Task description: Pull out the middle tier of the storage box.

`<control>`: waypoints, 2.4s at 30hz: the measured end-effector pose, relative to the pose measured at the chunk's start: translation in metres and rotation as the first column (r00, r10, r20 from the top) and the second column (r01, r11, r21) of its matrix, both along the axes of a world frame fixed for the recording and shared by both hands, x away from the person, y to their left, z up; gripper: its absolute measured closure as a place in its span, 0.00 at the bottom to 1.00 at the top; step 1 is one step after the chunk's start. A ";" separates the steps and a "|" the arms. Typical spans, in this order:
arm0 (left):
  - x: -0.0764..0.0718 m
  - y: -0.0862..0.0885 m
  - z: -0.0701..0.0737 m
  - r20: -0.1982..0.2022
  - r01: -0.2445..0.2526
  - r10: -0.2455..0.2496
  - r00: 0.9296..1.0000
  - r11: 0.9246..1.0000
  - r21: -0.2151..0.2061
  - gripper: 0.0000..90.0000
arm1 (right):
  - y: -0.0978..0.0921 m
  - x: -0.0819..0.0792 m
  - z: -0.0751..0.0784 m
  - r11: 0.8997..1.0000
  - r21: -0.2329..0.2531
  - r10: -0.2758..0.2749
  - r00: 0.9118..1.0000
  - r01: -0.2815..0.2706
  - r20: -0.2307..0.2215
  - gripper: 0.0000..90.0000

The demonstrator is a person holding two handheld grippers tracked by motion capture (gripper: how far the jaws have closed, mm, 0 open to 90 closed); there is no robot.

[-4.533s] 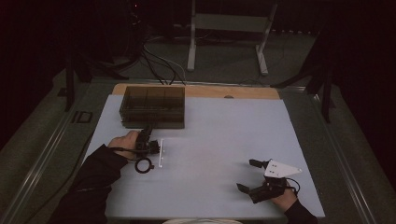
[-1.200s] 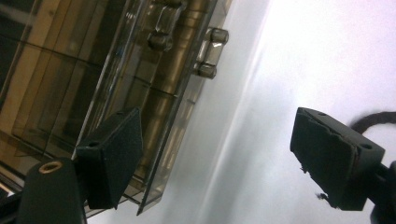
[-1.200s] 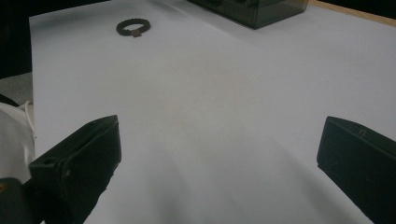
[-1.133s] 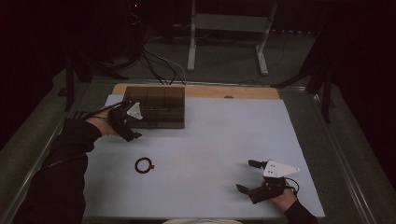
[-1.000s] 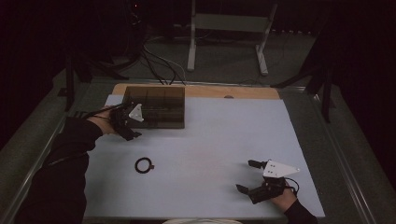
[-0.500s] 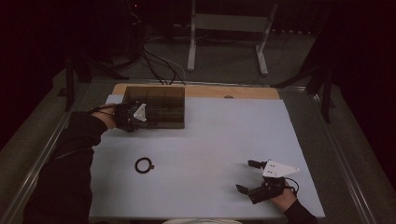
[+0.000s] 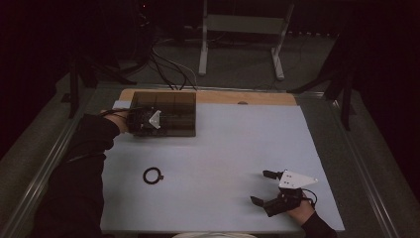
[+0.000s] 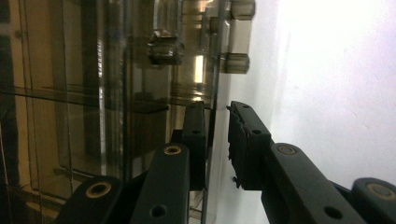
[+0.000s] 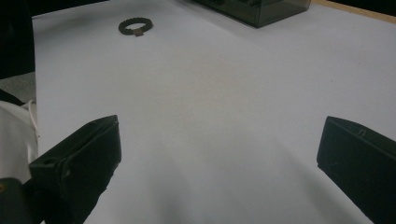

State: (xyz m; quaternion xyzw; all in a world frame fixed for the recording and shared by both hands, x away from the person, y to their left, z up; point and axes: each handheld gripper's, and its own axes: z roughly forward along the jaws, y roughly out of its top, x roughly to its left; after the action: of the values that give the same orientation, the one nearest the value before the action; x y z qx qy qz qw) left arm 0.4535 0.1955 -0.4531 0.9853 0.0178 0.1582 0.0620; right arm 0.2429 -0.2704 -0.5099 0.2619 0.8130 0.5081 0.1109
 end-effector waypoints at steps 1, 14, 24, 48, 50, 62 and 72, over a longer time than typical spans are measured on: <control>0.000 0.000 0.000 0.000 0.000 0.000 1.000 1.000 0.000 0.88 | 0.000 0.000 0.000 1.000 0.000 -0.001 1.000 0.001 0.000 0.00; 0.005 -0.004 0.003 -0.029 0.052 -0.051 0.998 0.998 0.042 0.92 | 0.000 0.000 -0.001 1.000 0.001 0.000 1.000 0.000 -0.005 0.00; 0.008 -0.003 0.004 -0.046 0.052 -0.049 0.998 0.997 0.065 0.92 | 0.000 0.001 -0.001 1.000 0.001 0.003 1.000 -0.003 -0.006 0.00; 0.013 -0.002 -0.002 -0.093 0.061 -0.052 0.994 0.994 0.092 0.94 | 0.000 0.001 -0.002 1.000 -0.004 0.003 1.000 -0.003 -0.011 0.00; 0.013 -0.002 -0.002 -0.101 0.063 -0.054 0.993 0.994 0.093 0.94 | 0.000 0.001 -0.002 1.000 -0.006 0.003 1.000 -0.003 -0.011 0.00; 0.006 -0.005 0.000 -0.137 0.064 -0.049 0.989 0.993 0.103 0.95 | 0.000 0.001 -0.001 1.000 -0.004 0.002 1.000 -0.003 -0.011 0.00; -0.005 -0.004 0.000 -0.163 0.069 -0.053 0.985 0.993 0.092 0.96 | 0.001 0.001 -0.002 1.000 -0.005 0.002 1.000 -0.002 -0.014 0.00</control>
State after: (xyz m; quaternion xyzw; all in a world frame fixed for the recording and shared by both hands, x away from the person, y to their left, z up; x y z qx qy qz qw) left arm 0.4486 0.1917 -0.4529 0.9968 -0.0153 0.0772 0.0171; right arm 0.2442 -0.2697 -0.5119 0.2642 0.8154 0.5042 0.1057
